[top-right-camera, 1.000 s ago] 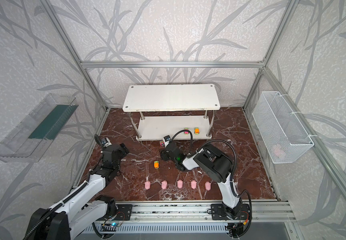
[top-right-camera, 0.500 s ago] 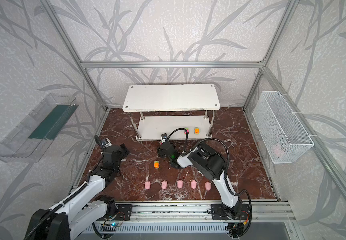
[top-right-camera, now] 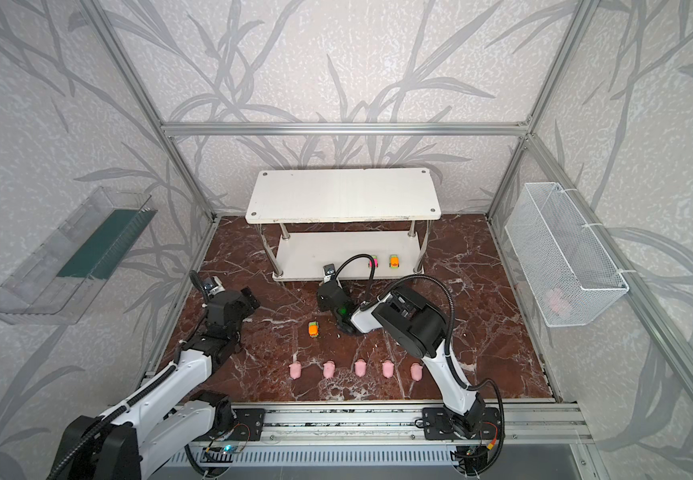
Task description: Place and organize the plastic toys onto the shelf
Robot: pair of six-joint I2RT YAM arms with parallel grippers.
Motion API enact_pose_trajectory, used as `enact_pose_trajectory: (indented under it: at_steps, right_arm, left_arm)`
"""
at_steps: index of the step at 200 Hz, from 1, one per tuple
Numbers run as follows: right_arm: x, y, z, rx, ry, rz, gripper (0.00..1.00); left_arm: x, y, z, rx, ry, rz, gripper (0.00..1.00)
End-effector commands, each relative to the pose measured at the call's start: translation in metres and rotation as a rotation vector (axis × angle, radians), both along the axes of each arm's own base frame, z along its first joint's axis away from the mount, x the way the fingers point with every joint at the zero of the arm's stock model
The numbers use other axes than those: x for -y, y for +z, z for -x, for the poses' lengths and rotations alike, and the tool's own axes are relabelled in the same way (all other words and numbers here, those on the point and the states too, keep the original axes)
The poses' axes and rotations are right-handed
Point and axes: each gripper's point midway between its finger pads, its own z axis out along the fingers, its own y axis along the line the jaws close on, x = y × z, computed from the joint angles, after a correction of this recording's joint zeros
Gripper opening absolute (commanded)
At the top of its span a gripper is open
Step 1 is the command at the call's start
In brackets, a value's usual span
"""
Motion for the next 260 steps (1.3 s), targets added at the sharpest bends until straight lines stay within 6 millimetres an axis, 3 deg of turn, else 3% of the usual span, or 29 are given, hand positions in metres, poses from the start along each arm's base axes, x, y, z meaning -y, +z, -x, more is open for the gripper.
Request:
enact_pose_trajectory:
  at_steps: [1, 71, 164, 178, 202, 227, 243, 260]
  right_arm:
    - [0.000, -0.003, -0.003, 0.016, -0.031, 0.002, 0.54]
    - [0.001, -0.001, 0.001, 0.025, -0.022, -0.016, 0.34]
    - [0.012, -0.002, 0.015, 0.010, -0.007, -0.034, 0.24]
    - [0.012, 0.001, 0.016, 0.002, 0.000, -0.050, 0.26]
    - [0.012, 0.013, 0.020, -0.011, 0.020, -0.097, 0.43]
    - [0.001, 0.025, 0.020, 0.005, 0.064, -0.109, 0.53]
    - [-0.006, 0.023, 0.016, 0.001, 0.078, -0.095, 0.61]
    - [-0.013, 0.020, 0.009, 0.002, 0.077, -0.090, 0.62]
  left_arm:
    - [-0.003, -0.005, 0.002, -0.001, 0.023, 0.008, 0.89]
    - [-0.007, -0.001, 0.005, 0.004, 0.037, -0.003, 0.89]
    - [-0.007, -0.003, 0.005, 0.000, 0.037, -0.002, 0.89]
    - [-0.005, -0.003, 0.005, 0.001, 0.029, 0.004, 0.89]
    - [0.000, -0.005, 0.005, -0.002, 0.002, 0.022, 0.89]
    - [0.001, -0.010, 0.007, 0.001, 0.003, 0.037, 0.89]
    - [0.000, -0.013, 0.009, -0.005, 0.007, 0.038, 0.89]
    - [0.000, -0.013, 0.009, -0.006, 0.006, 0.041, 0.89]
